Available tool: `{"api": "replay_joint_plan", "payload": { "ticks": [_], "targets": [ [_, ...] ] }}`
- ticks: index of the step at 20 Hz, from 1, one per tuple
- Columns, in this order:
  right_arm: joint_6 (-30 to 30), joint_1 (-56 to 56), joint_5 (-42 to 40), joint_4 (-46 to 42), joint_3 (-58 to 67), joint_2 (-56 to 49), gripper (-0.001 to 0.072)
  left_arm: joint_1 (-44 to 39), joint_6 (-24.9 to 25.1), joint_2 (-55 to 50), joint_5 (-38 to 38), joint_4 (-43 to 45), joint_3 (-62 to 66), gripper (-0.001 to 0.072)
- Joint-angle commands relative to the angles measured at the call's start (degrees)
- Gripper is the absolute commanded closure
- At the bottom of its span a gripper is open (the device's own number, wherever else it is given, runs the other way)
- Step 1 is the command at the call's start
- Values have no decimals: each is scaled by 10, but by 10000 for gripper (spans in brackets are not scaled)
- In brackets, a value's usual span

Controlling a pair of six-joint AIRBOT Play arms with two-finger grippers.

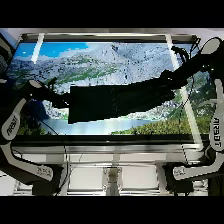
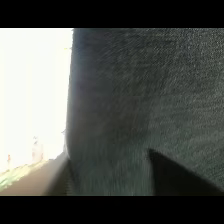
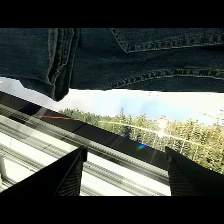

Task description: Fold the clothes and pants, and hang the long-sleeved shirts on hangers.

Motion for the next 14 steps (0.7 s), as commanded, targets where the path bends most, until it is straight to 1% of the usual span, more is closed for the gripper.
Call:
{"api": "replay_joint_plan", "payload": {
  "ticks": [1,2,4,6,8,10,12,14],
  "targets": [
    [1,1,0,0,0,0,167,-19,27,-14,0,-19,-1,626],
    [1,0,0,-1,0,0,167,-19,33,-10,-12,-19,1,679],
    [1,0,0,-1,0,0,167,2,32,9,-35,-2,5,679],
    [0,0,-1,-1,0,0,167,32,19,42,-78,52,25,680],
    [1,1,-7,-1,0,0,167,58,-27,78,-119,136,64,680],
    [0,1,-14,-1,0,0,167,77,-62,107,-165,192,117,680],
    [0,1,-17,-1,0,0,167,82,-79,116,-231,221,187,680],
    [-2,1,-19,-1,0,0,167,75,-92,115,-282,227,263,680]
  ]
}}
